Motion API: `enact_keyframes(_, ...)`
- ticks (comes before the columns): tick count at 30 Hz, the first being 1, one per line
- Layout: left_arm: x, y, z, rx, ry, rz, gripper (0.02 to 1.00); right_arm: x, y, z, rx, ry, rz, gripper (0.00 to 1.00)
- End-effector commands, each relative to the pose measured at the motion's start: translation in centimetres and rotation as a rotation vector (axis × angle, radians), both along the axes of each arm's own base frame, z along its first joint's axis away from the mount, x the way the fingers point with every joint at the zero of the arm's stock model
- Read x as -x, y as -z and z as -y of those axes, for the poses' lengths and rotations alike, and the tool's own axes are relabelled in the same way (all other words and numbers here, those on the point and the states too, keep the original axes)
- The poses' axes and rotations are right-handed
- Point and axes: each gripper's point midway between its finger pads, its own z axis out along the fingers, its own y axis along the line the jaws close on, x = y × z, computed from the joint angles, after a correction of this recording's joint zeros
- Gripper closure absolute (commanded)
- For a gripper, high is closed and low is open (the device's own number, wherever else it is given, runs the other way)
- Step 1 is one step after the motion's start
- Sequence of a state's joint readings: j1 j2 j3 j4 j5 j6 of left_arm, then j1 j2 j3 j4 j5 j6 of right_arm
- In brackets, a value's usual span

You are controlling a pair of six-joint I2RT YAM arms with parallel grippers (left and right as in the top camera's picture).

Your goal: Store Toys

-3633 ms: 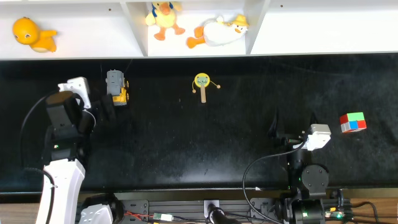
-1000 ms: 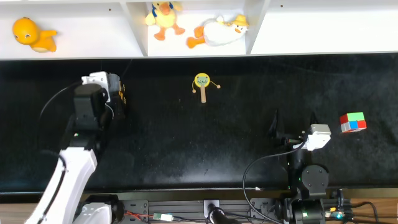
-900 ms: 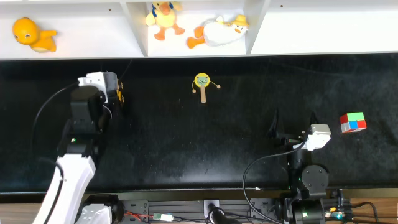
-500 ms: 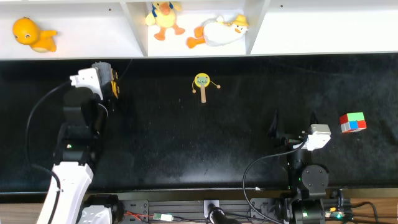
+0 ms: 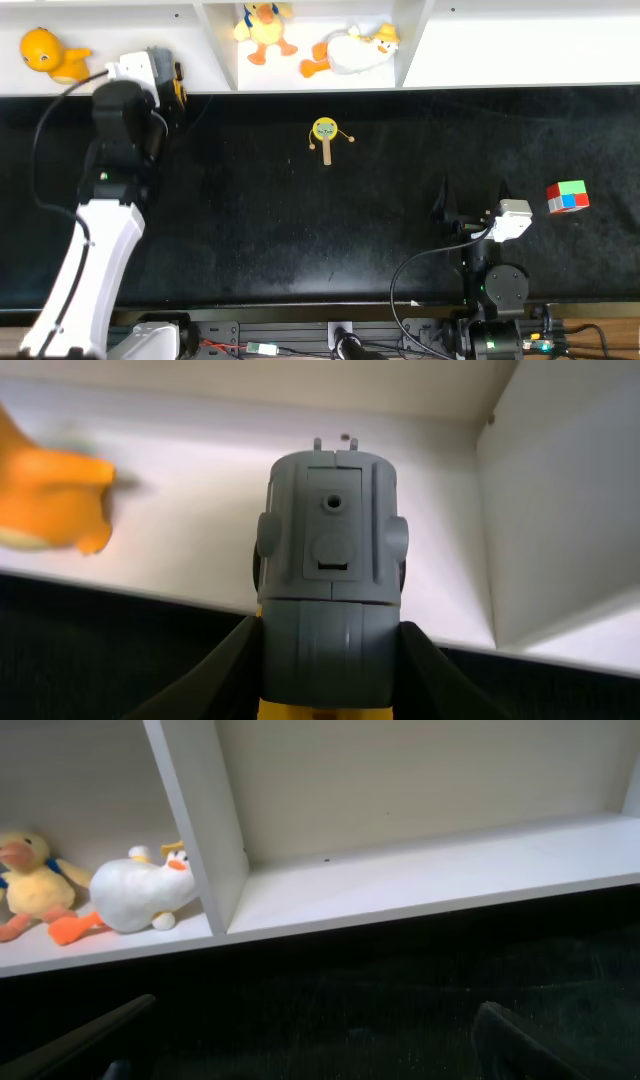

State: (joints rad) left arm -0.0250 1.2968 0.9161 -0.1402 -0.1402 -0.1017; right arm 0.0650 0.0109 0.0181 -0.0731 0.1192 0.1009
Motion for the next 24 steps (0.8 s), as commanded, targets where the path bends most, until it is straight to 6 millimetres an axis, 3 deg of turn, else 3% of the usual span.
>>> enact_keyframes(1,-3.2,-1.7,0.1,-0.025,0.005,0.032,0.849,0.0,0.4,0.2,-0.004,0.007,-0.001,0.005)
enact_keyframes(9,-7.0,-0.8,0.2,-0.027,0.007,0.034,0.847,0.0,0.4,0.2,-0.004,0.007,-0.001,0.005)
enact_keyframes(16,-8.1,-0.1,0.3,-0.024,0.010,0.045,0.847,0.0,0.4,0.2,-0.004,0.007,-0.001,0.005)
enact_keyframes(24,-8.8,2.0,0.5,-0.015,0.021,0.013,0.844,0.0,0.4,0.2,-0.004,0.007,-0.001,0.005)
